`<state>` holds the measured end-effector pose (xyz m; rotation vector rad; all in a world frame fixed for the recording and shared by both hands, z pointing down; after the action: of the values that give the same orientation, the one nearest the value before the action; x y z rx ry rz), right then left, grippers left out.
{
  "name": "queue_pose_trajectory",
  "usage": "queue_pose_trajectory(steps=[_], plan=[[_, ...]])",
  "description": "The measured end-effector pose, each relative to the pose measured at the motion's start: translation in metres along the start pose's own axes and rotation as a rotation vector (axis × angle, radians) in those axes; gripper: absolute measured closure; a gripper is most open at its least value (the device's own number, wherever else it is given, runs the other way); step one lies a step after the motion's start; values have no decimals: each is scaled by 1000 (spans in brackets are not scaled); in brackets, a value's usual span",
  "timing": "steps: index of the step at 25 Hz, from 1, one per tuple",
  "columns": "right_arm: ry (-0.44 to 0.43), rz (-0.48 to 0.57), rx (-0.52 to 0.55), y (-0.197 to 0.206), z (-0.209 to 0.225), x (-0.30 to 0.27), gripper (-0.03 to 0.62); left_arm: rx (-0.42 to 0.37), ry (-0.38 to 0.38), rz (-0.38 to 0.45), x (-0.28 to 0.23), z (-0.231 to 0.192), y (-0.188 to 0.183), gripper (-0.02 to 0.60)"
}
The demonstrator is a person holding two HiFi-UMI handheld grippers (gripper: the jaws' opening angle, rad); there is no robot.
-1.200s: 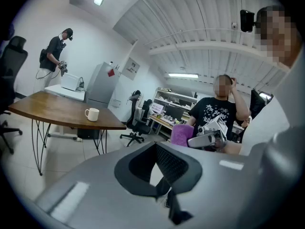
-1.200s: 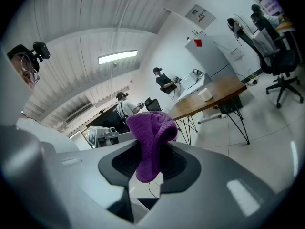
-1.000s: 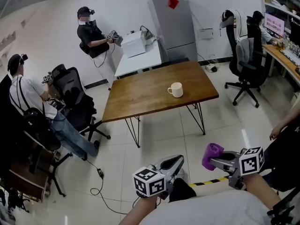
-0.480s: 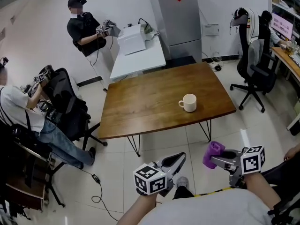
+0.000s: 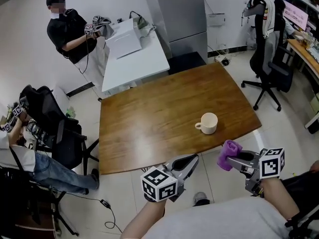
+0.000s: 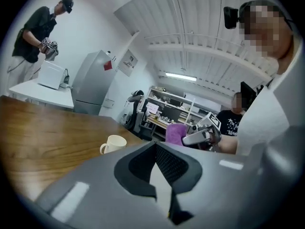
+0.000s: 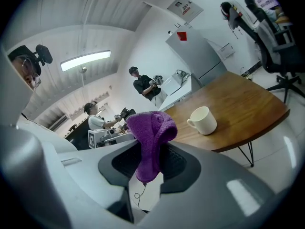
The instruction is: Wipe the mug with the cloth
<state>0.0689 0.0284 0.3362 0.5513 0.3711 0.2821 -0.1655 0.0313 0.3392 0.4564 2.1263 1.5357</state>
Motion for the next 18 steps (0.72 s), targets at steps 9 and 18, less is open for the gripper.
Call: queue_pose_trajectory(steps=[9,18], plan=[[12,11,-77,-18,46,-4,480,-38,-10,-59,-48,-49,14,460],[39,-5,-96,-35,86,-22,480,-165,-82,-177,-105,-120,30,379]])
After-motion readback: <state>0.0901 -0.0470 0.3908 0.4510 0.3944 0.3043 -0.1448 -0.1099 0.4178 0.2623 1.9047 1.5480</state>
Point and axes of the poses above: the fingertips, and each gripper's own axes: x backward along the fingers, z to its right, y out of its underside, the point moved 8 cm from there along x, backward along the fingers, and after that the axes turned 8 degrees about -x, right-handed, at the moved point
